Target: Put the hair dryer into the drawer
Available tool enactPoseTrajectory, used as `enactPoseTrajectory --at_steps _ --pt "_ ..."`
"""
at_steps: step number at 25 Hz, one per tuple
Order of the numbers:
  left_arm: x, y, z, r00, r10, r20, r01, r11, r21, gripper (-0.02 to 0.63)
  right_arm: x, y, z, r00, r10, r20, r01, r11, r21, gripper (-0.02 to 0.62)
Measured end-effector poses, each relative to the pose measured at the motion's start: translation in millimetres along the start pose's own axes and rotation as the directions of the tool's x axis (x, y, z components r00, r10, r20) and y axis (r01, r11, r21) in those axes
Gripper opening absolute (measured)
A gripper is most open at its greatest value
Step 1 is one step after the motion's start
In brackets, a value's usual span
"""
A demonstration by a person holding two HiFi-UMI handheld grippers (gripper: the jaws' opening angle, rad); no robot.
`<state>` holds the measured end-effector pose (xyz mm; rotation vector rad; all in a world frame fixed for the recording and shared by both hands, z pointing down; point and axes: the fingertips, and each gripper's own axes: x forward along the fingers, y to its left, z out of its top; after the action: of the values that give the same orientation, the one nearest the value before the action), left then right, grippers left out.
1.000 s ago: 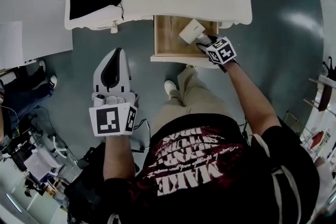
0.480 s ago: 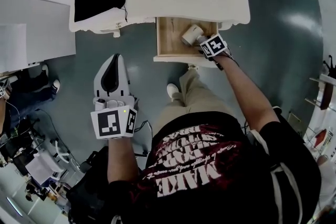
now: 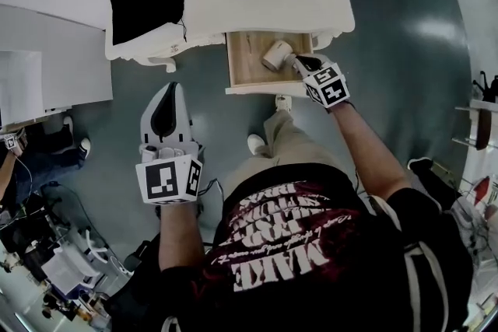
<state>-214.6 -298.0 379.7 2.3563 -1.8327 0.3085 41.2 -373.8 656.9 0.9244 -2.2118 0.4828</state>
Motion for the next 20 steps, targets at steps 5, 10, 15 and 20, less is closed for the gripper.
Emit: enactPoseTrajectory --at_steps 5,10,15,20 --pt "-13 -10 8 0.999 -0.030 0.038 0.030 1.000 0.007 0.005 -42 9 25 0.991 -0.036 0.125 0.037 0.999 -0.003 0.005" --pt "-29 -15 16 0.996 -0.047 0.071 0.046 0.999 0.003 0.005 -86 22 50 0.973 -0.056 0.224 0.058 0.998 -0.005 0.005" --pt "-46 -10 17 0.997 -0.025 0.070 0.024 1.000 0.011 0.005 -130 36 78 0.948 -0.073 0.309 0.083 0.996 -0.017 0.005" --pt "-64 -8 27 0.995 -0.030 0.092 0.029 0.999 0.015 0.005 -173 55 102 0.920 -0.084 0.384 0.099 0.995 -0.017 0.005"
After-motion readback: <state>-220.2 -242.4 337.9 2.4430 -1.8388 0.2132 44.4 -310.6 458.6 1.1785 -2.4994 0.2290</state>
